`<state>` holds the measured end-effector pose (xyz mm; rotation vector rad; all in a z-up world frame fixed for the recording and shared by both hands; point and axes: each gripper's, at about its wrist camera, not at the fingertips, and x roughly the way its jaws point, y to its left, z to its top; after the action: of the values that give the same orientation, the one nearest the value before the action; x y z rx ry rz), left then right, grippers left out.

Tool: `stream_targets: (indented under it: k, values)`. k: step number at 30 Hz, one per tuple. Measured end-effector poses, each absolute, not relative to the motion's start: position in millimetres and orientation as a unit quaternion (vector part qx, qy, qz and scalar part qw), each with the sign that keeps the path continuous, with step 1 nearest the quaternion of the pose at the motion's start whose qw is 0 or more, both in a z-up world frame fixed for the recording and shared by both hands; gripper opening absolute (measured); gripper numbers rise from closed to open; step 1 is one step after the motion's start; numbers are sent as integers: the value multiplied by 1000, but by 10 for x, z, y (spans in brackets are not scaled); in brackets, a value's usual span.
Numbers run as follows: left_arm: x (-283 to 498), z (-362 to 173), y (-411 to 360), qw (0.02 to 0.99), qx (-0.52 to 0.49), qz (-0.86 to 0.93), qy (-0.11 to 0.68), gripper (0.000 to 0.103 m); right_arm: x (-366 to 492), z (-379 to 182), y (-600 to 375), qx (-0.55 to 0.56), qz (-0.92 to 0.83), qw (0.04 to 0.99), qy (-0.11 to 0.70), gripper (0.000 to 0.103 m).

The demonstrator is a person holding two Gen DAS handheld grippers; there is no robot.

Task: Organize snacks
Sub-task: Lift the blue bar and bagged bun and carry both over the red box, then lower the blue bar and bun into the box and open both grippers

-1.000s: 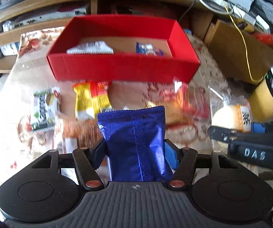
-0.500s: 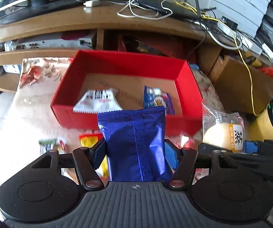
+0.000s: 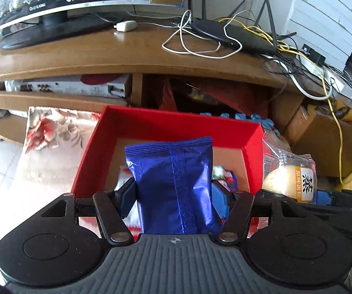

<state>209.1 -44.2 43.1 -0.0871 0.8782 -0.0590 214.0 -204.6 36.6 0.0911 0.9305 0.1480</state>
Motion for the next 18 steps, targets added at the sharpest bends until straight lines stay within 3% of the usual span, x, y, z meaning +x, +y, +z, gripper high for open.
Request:
stream_targets:
  k: [18]
  values:
    - [2527, 194, -389, 899, -34, -1, 437, 68, 2635, 63, -1946, 45, 68, 879, 469, 59]
